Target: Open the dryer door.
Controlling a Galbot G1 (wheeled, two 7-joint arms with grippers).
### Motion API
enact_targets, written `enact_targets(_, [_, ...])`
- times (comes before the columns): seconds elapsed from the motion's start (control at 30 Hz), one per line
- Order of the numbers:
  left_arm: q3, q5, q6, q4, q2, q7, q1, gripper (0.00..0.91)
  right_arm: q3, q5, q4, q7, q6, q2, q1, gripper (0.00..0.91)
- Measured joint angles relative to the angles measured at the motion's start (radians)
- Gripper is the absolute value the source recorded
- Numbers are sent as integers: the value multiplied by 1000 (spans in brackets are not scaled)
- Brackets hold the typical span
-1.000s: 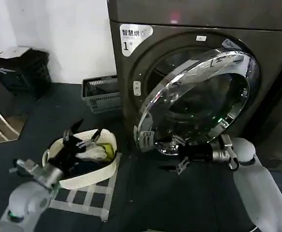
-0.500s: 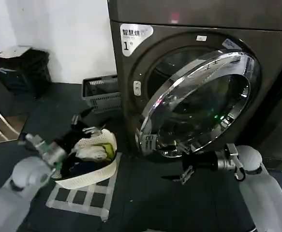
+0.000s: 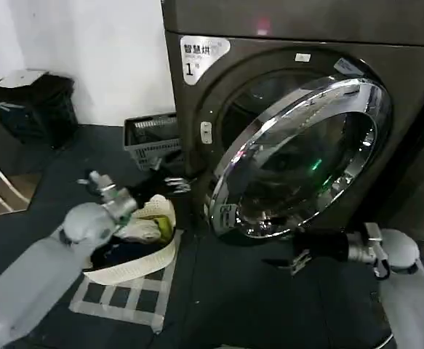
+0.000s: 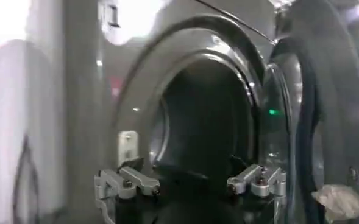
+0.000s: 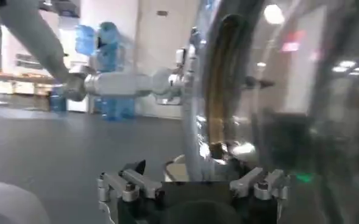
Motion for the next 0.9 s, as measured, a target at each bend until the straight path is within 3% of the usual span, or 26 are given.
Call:
enact_targets(0.5, [166, -35, 0, 92, -92, 73, -156, 907, 266, -31, -37, 1, 22, 35, -80, 907])
enact_targets(0.9, [226, 8, -4, 90, -100, 149, -171, 907, 493, -5, -128, 40, 42, 23, -130, 907])
